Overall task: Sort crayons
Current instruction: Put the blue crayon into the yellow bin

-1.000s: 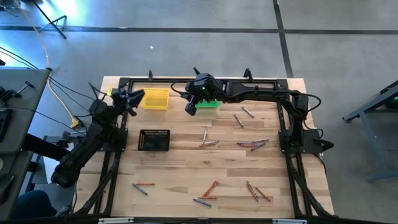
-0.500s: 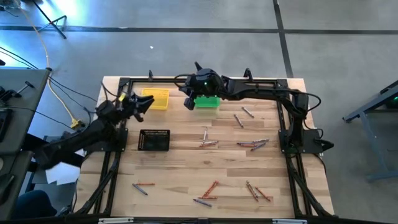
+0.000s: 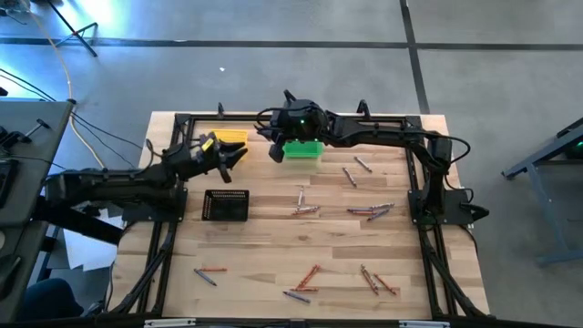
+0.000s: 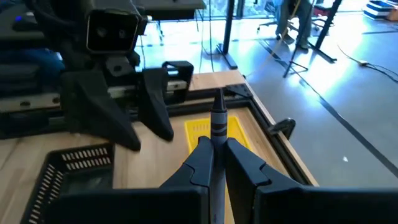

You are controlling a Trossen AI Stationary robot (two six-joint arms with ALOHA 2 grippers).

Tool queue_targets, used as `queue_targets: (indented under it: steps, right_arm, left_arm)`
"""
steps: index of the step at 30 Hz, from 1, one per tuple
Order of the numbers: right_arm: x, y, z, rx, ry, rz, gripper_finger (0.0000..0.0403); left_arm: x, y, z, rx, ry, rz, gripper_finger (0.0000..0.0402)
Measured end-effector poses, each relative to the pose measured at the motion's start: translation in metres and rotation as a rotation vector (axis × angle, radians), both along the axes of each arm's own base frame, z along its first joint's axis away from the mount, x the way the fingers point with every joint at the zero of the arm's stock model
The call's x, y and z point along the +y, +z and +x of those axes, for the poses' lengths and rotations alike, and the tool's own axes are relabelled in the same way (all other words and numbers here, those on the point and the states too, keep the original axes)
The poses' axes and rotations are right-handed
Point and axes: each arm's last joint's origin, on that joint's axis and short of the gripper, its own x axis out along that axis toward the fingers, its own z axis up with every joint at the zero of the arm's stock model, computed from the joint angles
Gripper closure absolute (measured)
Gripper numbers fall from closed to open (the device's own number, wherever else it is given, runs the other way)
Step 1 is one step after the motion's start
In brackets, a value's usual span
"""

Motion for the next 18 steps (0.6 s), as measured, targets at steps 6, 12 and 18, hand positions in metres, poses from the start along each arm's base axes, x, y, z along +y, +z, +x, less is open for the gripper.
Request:
queue_targets:
  steps: [6, 12, 18]
  right_arm:
    - [0.013, 0.002, 0.004, -0.019, 0.049, -0.035, 0.0387]
    - [0.018, 0.003, 0.005, -0.029, 0.095, -0.028, 0.0387]
    - [0.022, 0.003, 0.006, -0.032, 0.107, -0.027, 0.0387]
  left_arm:
    - [-0.003, 0.005, 0.014, -0.006, -0.035, 0.065, 0.0284]
    - [-0.003, 0.004, 0.017, -0.002, -0.005, 0.099, 0.0284]
    - [-0.003, 0.003, 0.018, 0.001, -0.003, 0.102, 0.0284]
